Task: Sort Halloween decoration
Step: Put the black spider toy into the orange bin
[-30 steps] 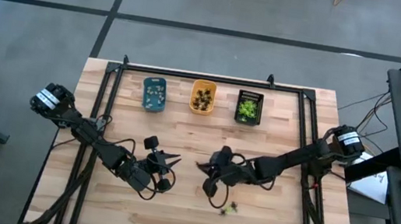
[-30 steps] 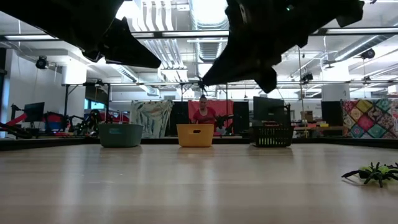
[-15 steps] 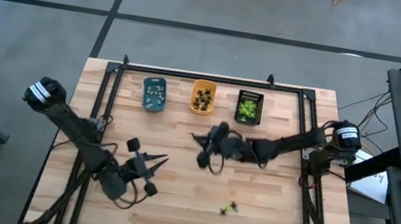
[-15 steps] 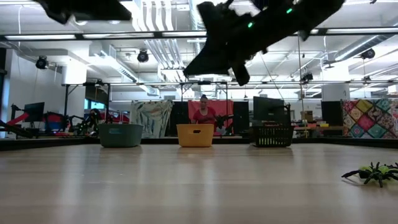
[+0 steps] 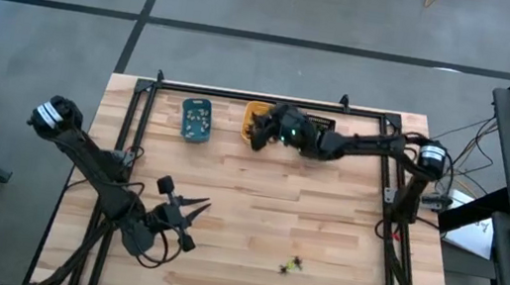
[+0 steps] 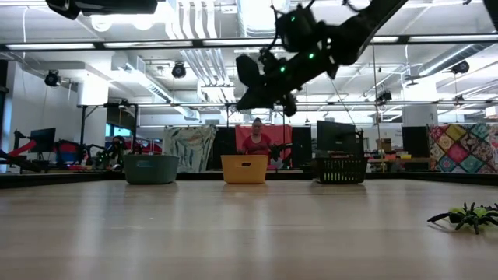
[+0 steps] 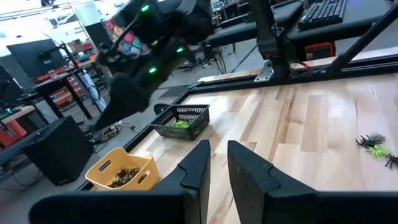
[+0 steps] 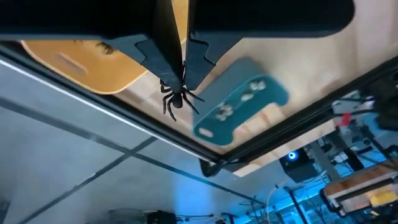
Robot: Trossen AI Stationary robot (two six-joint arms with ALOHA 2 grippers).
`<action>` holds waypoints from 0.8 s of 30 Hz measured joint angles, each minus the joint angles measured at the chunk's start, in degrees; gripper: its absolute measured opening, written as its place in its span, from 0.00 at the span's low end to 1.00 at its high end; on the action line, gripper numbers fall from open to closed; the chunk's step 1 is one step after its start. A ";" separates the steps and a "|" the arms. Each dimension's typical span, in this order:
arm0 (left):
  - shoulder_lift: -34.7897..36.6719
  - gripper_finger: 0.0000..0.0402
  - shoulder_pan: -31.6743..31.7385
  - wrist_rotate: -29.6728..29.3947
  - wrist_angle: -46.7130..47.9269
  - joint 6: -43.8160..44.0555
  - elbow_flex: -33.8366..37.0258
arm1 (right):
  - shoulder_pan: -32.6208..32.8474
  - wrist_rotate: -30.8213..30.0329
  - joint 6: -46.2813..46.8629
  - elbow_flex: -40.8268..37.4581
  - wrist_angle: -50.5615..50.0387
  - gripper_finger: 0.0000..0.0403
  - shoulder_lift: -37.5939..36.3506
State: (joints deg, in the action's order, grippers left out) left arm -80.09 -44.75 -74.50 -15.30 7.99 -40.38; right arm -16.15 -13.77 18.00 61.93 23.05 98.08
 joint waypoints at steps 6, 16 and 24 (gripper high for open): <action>-0.65 0.10 0.02 0.00 -0.03 -0.23 0.00 | -5.35 3.31 -0.25 4.98 -0.83 0.02 5.83; -0.68 0.10 0.02 0.02 0.11 -1.53 0.00 | -8.56 3.72 1.48 13.73 -9.33 0.02 14.50; -0.70 0.10 0.01 0.02 0.38 -1.51 0.04 | -8.50 3.11 2.31 18.09 -12.97 0.10 17.51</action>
State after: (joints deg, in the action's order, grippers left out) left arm -80.79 -44.73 -74.48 -14.92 6.48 -40.34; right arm -24.64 -10.65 20.31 80.01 10.08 115.59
